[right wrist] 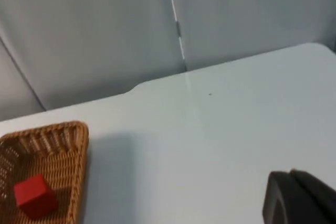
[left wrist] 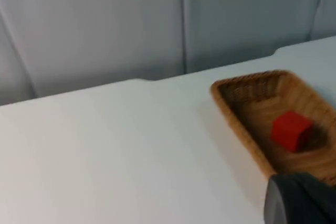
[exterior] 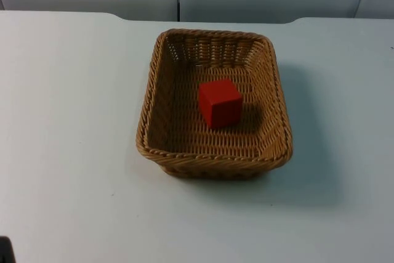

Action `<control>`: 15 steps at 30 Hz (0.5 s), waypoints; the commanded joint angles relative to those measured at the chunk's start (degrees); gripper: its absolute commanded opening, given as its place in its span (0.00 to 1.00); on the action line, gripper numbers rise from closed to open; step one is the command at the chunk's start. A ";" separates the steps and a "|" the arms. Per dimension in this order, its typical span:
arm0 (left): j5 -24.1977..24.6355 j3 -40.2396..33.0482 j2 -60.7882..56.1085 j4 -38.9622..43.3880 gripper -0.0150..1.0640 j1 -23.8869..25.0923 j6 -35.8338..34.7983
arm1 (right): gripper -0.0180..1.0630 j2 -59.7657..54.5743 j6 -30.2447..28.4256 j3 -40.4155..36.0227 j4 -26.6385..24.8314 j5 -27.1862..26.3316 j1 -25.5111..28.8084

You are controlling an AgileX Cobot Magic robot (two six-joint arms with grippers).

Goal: Pick up the basket with the left hand and place the cube into the basket with the right hand.

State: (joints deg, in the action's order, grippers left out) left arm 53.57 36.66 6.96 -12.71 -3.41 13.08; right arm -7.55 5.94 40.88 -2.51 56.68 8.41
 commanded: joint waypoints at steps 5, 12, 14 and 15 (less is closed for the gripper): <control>9.53 -0.44 -6.96 9.89 0.01 -0.39 -7.82 | 0.01 7.55 -8.07 -2.03 -4.05 8.46 -1.59; 9.27 -6.84 -6.96 8.16 0.01 -3.66 -8.24 | 0.01 7.55 -12.84 -3.79 -10.05 11.34 -2.93; 8.21 -7.24 -6.96 8.16 0.01 -4.48 -8.80 | 0.01 7.55 -14.13 -4.24 -11.18 11.16 -2.93; 8.21 -7.24 -6.96 8.16 0.01 -4.48 -8.80 | 0.01 7.55 -14.27 -4.24 -11.10 11.25 -2.93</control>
State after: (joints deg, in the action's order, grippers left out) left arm 62.77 29.79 0.26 -4.13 -7.42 4.96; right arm -0.09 -6.99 36.92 -12.80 68.14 5.69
